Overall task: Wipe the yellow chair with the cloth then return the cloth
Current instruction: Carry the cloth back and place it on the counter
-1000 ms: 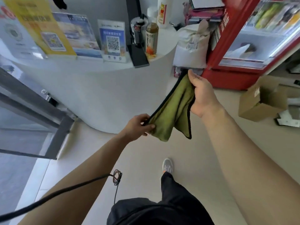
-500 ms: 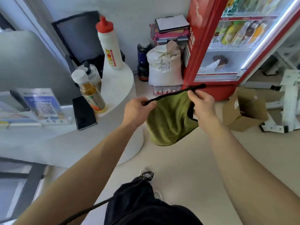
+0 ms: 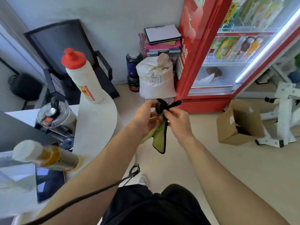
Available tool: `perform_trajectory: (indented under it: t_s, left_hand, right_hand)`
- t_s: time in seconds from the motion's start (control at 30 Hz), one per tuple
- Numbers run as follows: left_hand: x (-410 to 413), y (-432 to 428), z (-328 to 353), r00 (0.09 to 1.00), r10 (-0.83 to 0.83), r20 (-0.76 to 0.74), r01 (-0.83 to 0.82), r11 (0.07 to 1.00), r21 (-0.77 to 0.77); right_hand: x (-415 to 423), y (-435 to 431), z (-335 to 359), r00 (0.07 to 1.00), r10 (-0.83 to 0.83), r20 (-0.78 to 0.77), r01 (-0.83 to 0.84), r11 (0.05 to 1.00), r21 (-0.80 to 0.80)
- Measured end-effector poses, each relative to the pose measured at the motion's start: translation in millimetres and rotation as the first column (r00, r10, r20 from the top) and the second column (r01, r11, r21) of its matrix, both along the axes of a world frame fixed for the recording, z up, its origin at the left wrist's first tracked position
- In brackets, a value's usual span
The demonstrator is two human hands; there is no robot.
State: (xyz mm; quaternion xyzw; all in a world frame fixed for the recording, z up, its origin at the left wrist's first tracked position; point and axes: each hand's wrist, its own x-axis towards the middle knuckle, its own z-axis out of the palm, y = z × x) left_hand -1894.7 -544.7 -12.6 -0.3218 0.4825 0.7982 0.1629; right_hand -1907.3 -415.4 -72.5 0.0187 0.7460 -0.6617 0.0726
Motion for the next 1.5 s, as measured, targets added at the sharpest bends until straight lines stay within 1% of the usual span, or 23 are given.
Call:
perform_trajectory:
  t_s: [0.1, 0.17, 0.23, 0.27, 0.33, 0.4, 0.43, 0.47, 0.57, 0.63, 0.67, 0.77, 0.8, 0.83, 0.9, 0.97, 1.0, 1.07, 1.13, 1.23, 1.3, 1.37, 1.5]
  left_hand:
    - [-25.1, -5.6, 0.3, 0.997, 0.074, 0.009, -0.074, 0.997, 0.022]
    - [-40.4, -10.9, -2.1, 0.998, 0.059, -0.001, -0.059, 0.998, -0.002]
    - [-53.8, -16.1, -5.8, 1.0, -0.017, -0.011, 0.015, 0.992, -0.122]
    - [-59.8, -18.2, -7.1, 0.998, -0.059, -0.007, 0.055, 0.97, -0.237]
    - [-72.1, -22.3, -10.6, 0.992, -0.124, 0.017, 0.114, 0.837, -0.535]
    - [-81.5, -25.1, -14.1, 0.992, -0.122, 0.02, 0.092, 0.625, -0.775]
    - [-85.2, -26.2, -16.9, 0.991, -0.129, 0.019, 0.087, 0.546, -0.833]
    - [-87.0, -25.9, -19.0, 0.986, -0.165, 0.029, 0.111, 0.517, -0.848]
    - [-92.2, -16.5, -19.5, 0.941, -0.33, 0.066, 0.267, 0.612, -0.744]
    - [-92.6, -8.3, -16.6, 0.935, -0.354, 0.03, 0.286, 0.701, -0.654]
    - [-90.1, -4.1, -13.1, 0.942, -0.335, 0.018, 0.266, 0.714, -0.648]
    - [-76.4, 0.8, -3.3, 0.987, -0.156, -0.049, 0.063, 0.641, -0.765]
    - [-70.0, 1.0, -0.5, 0.99, -0.065, -0.124, -0.05, 0.662, -0.748]
    - [-64.0, 2.0, 2.5, 0.974, 0.011, -0.227, -0.17, 0.701, -0.693]
    - [-52.9, 5.9, 0.9, 0.9, 0.174, -0.4, -0.363, 0.806, -0.467]
    - [-48.3, 16.2, -1.4, 0.853, 0.304, -0.425, -0.44, 0.856, -0.272]
    - [-46.6, 22.6, -4.9, 0.858, 0.315, -0.405, -0.436, 0.864, -0.252]
    - [-44.5, 36.2, -11.1, 0.89, 0.269, -0.368, -0.396, 0.855, -0.333]
    - [-43.6, 41.3, -14.7, 0.877, 0.303, -0.373, -0.443, 0.811, -0.382]
    - [-45.1, 39.1, -1.0, 0.794, 0.485, -0.368, -0.587, 0.768, -0.255]
    - [-46.4, 34.5, 5.4, 0.746, 0.579, -0.33, -0.644, 0.753, -0.137]
    - [-47.4, 30.3, 10.2, 0.715, 0.643, -0.273, -0.687, 0.72, -0.103]
    - [-41.6, 20.3, 14.3, 0.662, 0.731, -0.166, -0.747, 0.662, -0.062]
  right_hand:
    - [-27.4, -5.1, 4.4, 0.998, 0.056, 0.035, -0.051, 0.991, -0.127]
    - [-46.6, -4.7, 5.2, 0.989, 0.147, 0.029, -0.139, 0.973, -0.185]
    - [-72.5, -0.3, -0.6, 0.973, 0.231, 0.018, -0.225, 0.961, -0.161]
    - [-87.3, 2.9, -4.4, 0.964, 0.267, 0.022, -0.261, 0.955, -0.141]
    - [-118.3, 10.5, -9.9, 0.94, 0.336, 0.063, -0.327, 0.936, -0.129]
    - [-149.4, 18.3, -8.2, 0.89, 0.438, 0.124, -0.416, 0.894, -0.167]
    - [-163.7, 21.4, -4.2, 0.846, 0.506, 0.169, -0.476, 0.859, -0.19]
    - [-176.0, 23.5, 1.4, 0.784, 0.581, 0.216, -0.542, 0.812, -0.216]
    - [-207.5, 25.0, 21.2, 0.58, 0.751, 0.317, -0.7, 0.658, -0.278]
    - [-225.3, 21.2, 32.9, 0.543, 0.778, 0.314, -0.737, 0.622, -0.266]
    - [-232.2, 19.3, 37.5, 0.544, 0.783, 0.302, -0.746, 0.616, -0.253]
    - [-249.5, 13.3, 41.1, 0.585, 0.778, 0.229, -0.785, 0.614, -0.081]
    - [-252.0, 11.5, 42.7, 0.587, 0.783, 0.205, -0.797, 0.603, -0.019]
    - [-252.5, 9.6, 44.4, 0.578, 0.792, 0.196, -0.809, 0.588, 0.008]
    - [-245.9, 4.0, 54.3, 0.541, 0.813, 0.216, -0.823, 0.565, -0.065]
    - [-238.1, -5.5, 69.7, 0.523, 0.822, 0.225, -0.803, 0.563, -0.194]
    - [-235.5, -11.4, 77.8, 0.519, 0.826, 0.219, -0.786, 0.562, -0.258]
    - [-233.3, -24.8, 92.2, 0.53, 0.819, 0.219, -0.734, 0.573, -0.366]
    - [-235.6, -36.3, 103.6, 0.535, 0.807, 0.249, -0.674, 0.586, -0.45]
    - [-239.4, -42.6, 100.8, 0.495, 0.816, 0.298, -0.591, 0.568, -0.573]
    - [-237.5, -39.8, 88.5, 0.435, 0.843, 0.317, -0.545, 0.527, -0.652]
    - [-232.6, -36.3, 71.7, 0.38, 0.86, 0.341, -0.581, 0.509, -0.635]
    - [-216.6, -32.6, 33.9, 0.119, 0.921, 0.372, -0.742, 0.331, -0.583]
